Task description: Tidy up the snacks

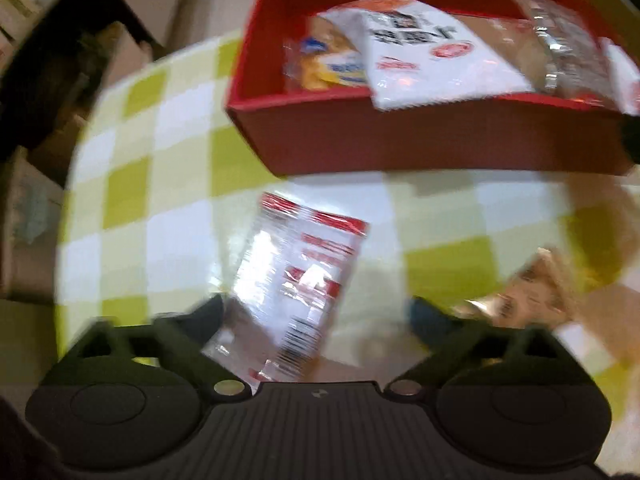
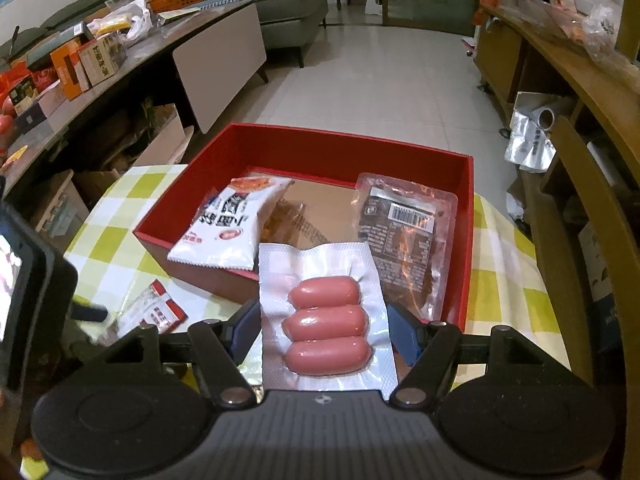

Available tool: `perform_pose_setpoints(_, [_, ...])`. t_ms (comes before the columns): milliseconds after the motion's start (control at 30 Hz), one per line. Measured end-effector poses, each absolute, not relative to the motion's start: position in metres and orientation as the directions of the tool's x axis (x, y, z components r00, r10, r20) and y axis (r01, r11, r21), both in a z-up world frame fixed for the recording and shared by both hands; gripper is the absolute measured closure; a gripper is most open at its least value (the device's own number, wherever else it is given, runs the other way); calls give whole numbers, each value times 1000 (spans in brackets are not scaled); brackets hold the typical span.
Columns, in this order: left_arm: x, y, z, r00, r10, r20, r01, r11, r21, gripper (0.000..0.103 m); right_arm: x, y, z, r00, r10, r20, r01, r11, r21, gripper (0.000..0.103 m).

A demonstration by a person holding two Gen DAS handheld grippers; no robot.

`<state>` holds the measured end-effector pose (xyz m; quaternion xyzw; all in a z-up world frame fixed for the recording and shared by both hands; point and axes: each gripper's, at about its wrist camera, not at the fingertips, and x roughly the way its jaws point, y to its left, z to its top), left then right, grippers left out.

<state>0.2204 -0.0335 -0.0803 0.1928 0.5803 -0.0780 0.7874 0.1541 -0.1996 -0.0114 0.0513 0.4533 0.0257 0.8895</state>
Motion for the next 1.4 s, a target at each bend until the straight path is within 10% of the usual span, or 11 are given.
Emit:
perform_pose_setpoints(100, [228,-20,-78,257,29,-966,312,944,111,10,154,-199,-13,585,96,-806,-1,993,117,26])
perform_pose_setpoints(200, [224,-13,-67,286,49,-957,308,941,141,53,153,-191,-13,579,111,-808,-25,993,119,26])
perform_pose_setpoints(833, [193,-9,-29,298,-36,-954,259,965,45,73,143,-168,-18,554,106,-826,-87,994,69,26])
perform_pose_setpoints(900, [192,-11,-21,310,-69,-948,270,963,18,98,143,-170,-15,561,106,-821,-83,994,72,26])
perform_pose_setpoints(1067, [181,-19,-15,361,-11,-933,272,958,94,73,141,-172,-17,555,104,-826,-77,994,74,26])
perform_pose_setpoints(1133, [185,-18,-27,387,73,-919,239,955,176,29,141,-172,-16,555,105,-825,-76,994,75,26])
perform_pose_setpoints(1400, [211,-7,-75,313,73,-947,297,939,171,14,141,-175,-21,542,114,-833,-80,993,84,26])
